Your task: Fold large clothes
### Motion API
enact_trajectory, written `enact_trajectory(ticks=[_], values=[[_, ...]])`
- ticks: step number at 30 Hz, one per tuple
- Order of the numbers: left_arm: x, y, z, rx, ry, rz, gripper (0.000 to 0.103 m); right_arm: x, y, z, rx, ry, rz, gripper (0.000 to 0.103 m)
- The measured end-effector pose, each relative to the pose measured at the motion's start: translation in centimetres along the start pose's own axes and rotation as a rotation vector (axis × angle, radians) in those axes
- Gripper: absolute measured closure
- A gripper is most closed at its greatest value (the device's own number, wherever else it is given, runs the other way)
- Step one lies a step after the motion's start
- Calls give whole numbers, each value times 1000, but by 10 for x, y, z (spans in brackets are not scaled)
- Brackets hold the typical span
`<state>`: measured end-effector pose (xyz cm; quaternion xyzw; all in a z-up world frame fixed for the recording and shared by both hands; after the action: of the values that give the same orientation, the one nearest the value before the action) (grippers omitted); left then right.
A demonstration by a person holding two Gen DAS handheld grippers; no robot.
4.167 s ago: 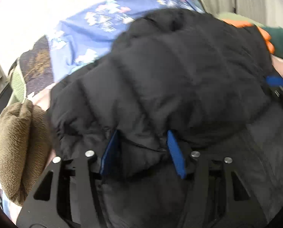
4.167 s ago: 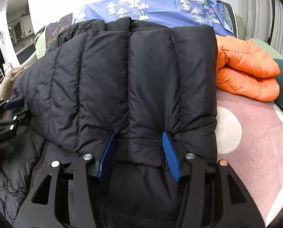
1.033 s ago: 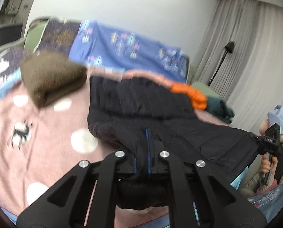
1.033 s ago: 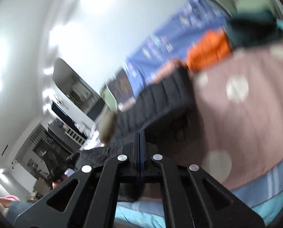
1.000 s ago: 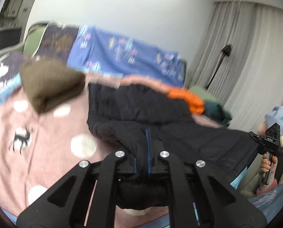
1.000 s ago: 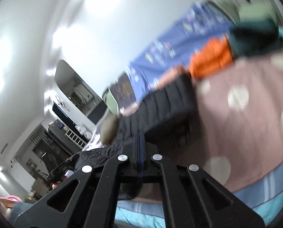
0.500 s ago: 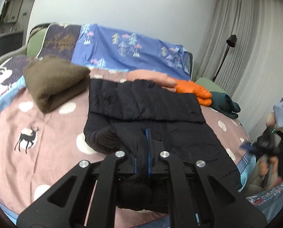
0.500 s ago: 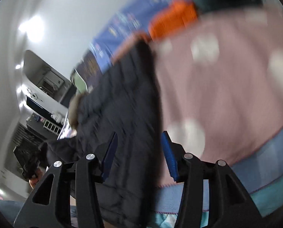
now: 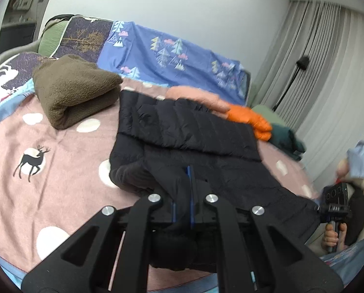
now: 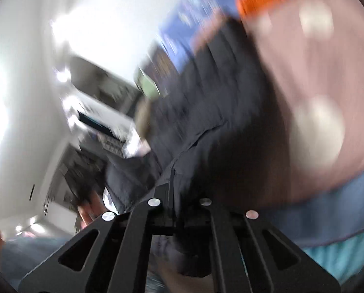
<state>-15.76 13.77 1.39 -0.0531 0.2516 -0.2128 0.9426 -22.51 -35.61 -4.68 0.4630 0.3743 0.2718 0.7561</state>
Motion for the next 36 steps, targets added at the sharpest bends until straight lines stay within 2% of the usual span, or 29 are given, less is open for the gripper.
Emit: enact_trajectory(ticks=[4, 7, 10, 12, 16, 19, 21, 26, 28, 31, 34, 36], values=[[-36, -23, 26, 32, -125, -69, 97, -47, 68, 14, -183, -153, 17, 100], [-57, -40, 40, 78, -171, -55, 97, -70, 106, 18, -301, -257, 6, 99], [-58, -42, 47, 92, -176, -37, 97, -75, 106, 32, -310, -290, -20, 98], [-49, -39, 52, 98, -165, -36, 96, -56, 98, 51, -269, -294, -38, 97], [4, -24, 74, 118, -100, -1, 96, -16, 79, 90, -194, -315, -84, 97], [54, -2, 92, 98, -38, 46, 96, 21, 56, 133, -103, -329, -131, 96], [84, 13, 99, 83, 4, 59, 96, 46, 40, 164, -69, -315, -192, 96], [171, 51, 88, 34, 151, 101, 94, 102, 1, 201, -23, -280, -334, 95], [195, 60, 80, 19, 184, 109, 91, 122, -15, 212, -24, -276, -398, 92], [224, 73, 65, -9, 231, 111, 89, 138, -35, 220, 3, -258, -438, 80], [235, 77, 59, -17, 248, 105, 89, 139, -35, 219, -22, -240, -425, 70], [230, 77, 59, -22, 238, 95, 83, 131, -25, 216, -52, -237, -401, 50]])
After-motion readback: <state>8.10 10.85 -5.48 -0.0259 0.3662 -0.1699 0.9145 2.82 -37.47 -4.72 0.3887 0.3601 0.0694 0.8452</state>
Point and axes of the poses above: each gripper's, at about its wrist camera, not at the fingertips, and x roughly the way its jaws point, y to its left, z to its top, the point moved 4 cm from there along x, roughly the way its jaws point, and after that the axes turned 13 degrees about x, right-handed, at the moved point
